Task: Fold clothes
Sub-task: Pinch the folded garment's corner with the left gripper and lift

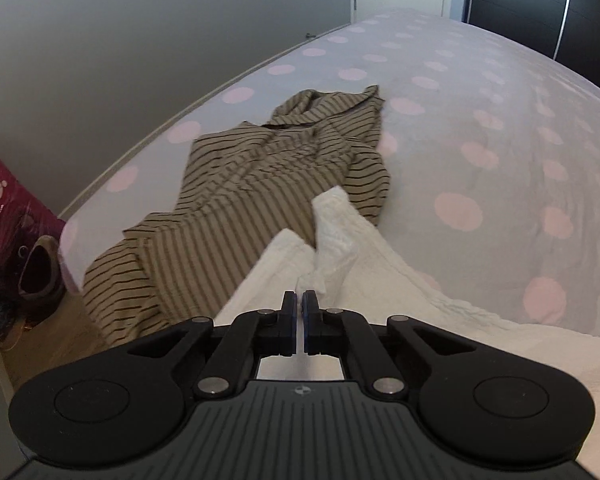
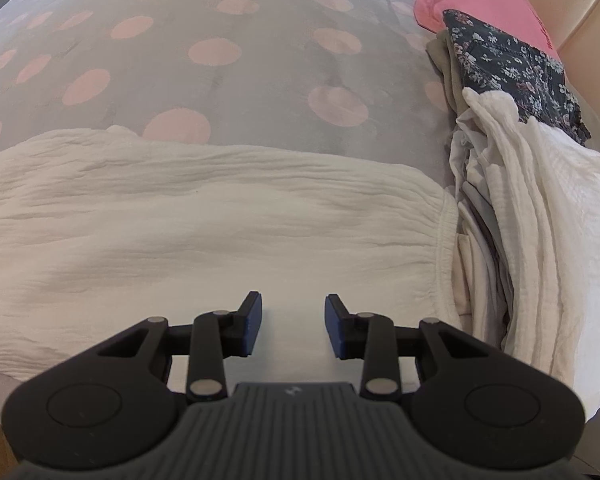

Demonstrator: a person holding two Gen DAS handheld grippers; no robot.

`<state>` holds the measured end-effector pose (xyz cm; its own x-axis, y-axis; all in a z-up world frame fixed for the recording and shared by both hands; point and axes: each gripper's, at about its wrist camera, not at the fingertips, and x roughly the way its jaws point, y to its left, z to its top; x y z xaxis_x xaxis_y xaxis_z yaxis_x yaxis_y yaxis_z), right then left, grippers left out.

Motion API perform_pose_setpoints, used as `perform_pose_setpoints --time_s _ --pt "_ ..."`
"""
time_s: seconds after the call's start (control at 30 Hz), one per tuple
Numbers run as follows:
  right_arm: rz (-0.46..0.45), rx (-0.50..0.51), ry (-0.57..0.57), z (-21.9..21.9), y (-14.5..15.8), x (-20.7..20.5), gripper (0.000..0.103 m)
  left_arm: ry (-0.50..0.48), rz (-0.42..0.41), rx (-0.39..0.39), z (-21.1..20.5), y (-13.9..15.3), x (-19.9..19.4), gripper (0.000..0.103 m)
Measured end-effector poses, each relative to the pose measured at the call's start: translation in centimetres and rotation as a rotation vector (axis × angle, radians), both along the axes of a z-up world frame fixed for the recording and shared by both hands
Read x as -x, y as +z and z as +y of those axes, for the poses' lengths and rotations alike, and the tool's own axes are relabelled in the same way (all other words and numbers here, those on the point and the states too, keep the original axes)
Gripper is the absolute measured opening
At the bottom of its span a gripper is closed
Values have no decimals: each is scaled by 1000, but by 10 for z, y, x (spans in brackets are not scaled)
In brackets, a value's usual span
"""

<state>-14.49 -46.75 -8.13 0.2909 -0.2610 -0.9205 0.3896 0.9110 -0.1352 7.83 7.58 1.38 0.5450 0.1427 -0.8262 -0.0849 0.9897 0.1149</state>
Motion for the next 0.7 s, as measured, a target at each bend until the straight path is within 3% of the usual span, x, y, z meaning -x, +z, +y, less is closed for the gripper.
perform_pose_setpoints --time_s 0.17,0.4,0.53,0.7 --pt "-12 8 9 6 6 -1 38 99 67 -32 43 -3 7 1" --pt "-1 8 2 9 6 -3 38 145 142 -103 71 -18 19 1" --pt "-5 13 1 8 7 -3 38 166 229 -167 80 -41 15 1" --pt "-4 14 -18 6 7 -1 38 116 327 -227 68 -66 9 2"
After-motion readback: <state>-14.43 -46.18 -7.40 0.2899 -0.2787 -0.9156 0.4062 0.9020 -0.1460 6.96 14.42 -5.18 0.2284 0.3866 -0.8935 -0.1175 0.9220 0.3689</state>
